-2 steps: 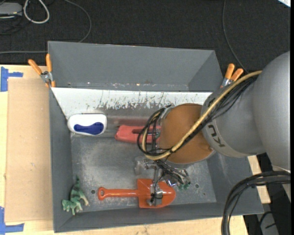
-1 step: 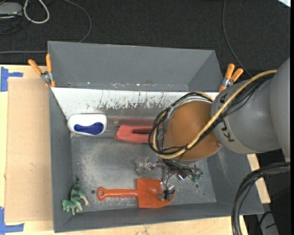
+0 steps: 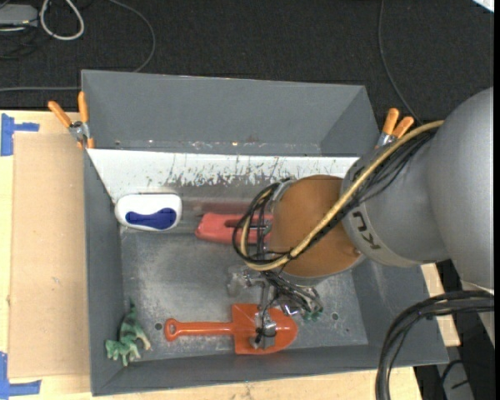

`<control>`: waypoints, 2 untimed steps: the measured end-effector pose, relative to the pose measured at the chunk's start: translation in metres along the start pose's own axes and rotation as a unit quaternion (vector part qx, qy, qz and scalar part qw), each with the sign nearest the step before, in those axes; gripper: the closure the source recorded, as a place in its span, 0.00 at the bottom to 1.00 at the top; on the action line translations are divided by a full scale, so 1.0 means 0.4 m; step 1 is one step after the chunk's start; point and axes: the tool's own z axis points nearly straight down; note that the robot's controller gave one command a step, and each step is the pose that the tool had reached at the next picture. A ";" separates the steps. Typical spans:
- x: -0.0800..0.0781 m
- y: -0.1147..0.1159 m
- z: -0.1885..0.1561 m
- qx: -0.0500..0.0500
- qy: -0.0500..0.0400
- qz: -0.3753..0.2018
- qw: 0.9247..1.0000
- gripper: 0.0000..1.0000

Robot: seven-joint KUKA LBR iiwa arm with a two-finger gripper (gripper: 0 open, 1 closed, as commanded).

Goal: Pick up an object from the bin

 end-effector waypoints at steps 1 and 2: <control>-0.004 0.012 -0.001 0.001 -0.002 -0.090 0.996 0.00; 0.030 0.008 -0.001 0.000 0.000 -0.013 1.000 0.00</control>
Offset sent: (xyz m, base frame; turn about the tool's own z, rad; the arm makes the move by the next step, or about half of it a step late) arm -0.0125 -0.0001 0.0008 -0.0273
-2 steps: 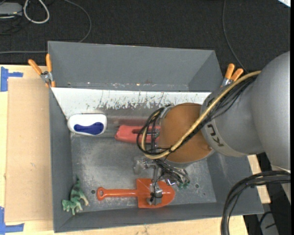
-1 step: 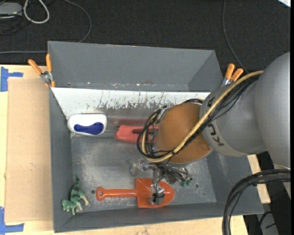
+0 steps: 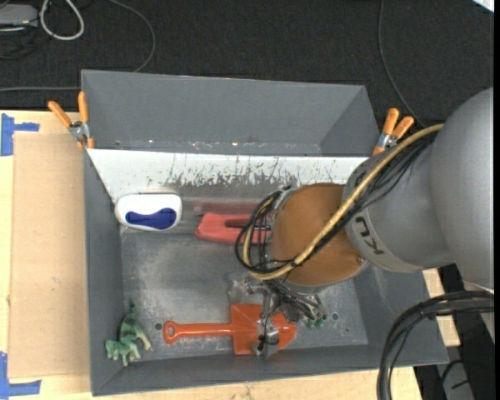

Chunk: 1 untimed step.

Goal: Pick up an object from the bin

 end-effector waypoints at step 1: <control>-0.022 0.003 0.001 0.000 -0.001 -0.067 0.998 0.00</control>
Offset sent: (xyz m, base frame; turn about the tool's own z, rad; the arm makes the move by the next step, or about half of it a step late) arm 0.0092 0.0023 0.0004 0.0232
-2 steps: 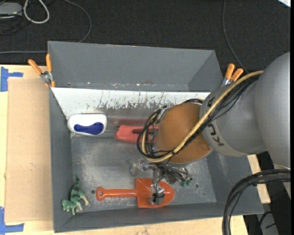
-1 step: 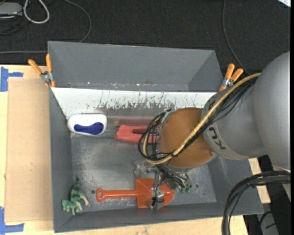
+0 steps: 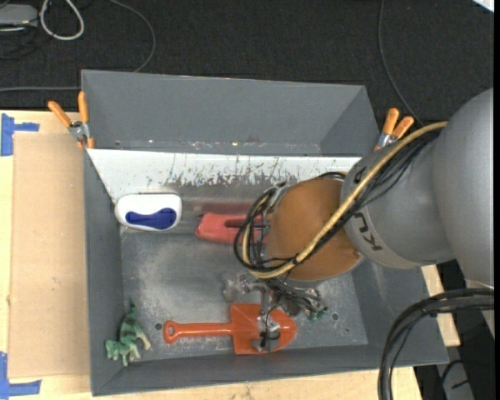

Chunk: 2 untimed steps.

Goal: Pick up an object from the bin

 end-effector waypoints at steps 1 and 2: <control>-0.001 -0.005 -0.003 0.000 0.002 0.079 0.997 1.00; -0.001 -0.005 -0.004 0.000 0.001 0.079 0.997 1.00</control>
Offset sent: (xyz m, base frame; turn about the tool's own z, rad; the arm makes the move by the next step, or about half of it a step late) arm 0.0000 0.0000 0.0000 0.0000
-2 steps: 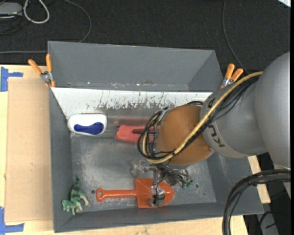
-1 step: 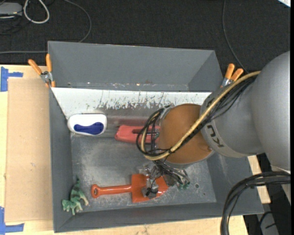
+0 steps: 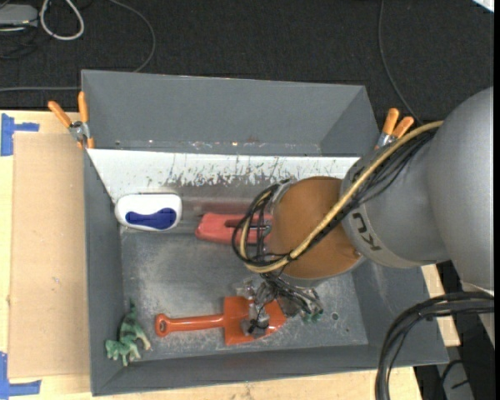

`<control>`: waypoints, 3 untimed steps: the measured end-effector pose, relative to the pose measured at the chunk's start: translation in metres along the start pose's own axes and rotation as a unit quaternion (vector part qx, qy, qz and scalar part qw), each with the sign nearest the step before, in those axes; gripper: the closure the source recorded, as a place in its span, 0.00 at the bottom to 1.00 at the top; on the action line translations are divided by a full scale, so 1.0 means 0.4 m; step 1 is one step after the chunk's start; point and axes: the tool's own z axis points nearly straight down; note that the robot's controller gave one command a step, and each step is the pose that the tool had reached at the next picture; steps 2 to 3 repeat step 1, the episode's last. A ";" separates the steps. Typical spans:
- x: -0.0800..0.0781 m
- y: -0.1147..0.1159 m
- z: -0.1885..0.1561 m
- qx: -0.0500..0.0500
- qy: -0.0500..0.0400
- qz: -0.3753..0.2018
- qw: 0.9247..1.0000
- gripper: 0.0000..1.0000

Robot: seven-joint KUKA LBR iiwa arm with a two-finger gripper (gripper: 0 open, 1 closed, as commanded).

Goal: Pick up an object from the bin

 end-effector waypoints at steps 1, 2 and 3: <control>0.034 -0.019 -0.281 -0.001 0.003 0.013 1.000 1.00; 0.034 -0.019 -0.281 -0.001 0.003 0.013 1.000 1.00; 0.034 -0.019 -0.281 -0.001 0.003 0.013 1.000 1.00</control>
Offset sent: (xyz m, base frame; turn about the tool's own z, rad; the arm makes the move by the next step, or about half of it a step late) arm -0.0025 -0.0122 0.1761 0.0082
